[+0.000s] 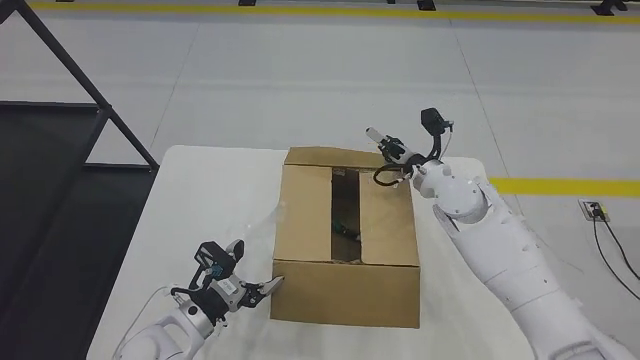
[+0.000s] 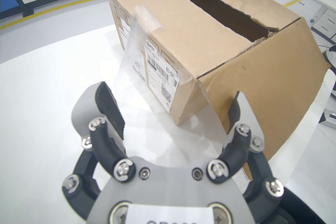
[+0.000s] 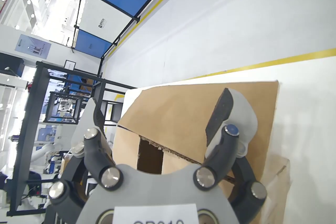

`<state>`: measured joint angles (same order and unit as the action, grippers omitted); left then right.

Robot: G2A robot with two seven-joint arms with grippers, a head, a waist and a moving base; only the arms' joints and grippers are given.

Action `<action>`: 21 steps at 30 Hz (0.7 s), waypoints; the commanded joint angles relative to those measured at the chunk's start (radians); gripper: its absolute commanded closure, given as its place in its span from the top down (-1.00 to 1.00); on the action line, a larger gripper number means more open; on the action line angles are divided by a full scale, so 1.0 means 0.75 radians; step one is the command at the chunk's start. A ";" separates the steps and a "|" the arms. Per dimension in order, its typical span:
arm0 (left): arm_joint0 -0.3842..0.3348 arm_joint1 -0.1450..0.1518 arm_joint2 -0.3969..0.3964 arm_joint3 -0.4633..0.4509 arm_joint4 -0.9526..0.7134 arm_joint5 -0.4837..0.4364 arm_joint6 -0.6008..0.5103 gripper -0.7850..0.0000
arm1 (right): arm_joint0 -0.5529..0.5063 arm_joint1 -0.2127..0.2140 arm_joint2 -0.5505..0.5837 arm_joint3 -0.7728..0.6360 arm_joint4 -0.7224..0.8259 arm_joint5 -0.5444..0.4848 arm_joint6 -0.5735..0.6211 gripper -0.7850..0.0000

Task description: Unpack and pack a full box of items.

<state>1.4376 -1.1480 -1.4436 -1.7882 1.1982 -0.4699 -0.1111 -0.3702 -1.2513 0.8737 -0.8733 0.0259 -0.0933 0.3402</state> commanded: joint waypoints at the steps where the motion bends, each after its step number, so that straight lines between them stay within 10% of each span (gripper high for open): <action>1: 0.000 0.000 0.000 0.000 0.000 0.000 0.000 1.00 | 0.000 0.003 0.022 0.025 0.028 -0.051 0.069 1.00; 12: 0.000 0.000 0.000 0.000 0.000 0.000 0.000 1.00 | -0.009 0.012 0.129 0.026 0.120 -0.282 0.154 1.00; 21: 0.010 0.000 -0.031 -0.009 -0.055 0.031 0.027 1.00 | -0.027 0.021 0.110 -0.121 0.110 -0.352 0.528 1.00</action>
<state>1.4434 -1.1487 -1.4580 -1.7944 1.1607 -0.4499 -0.0949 -0.3924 -1.2345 0.9623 -0.9576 0.1097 -0.3579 0.6986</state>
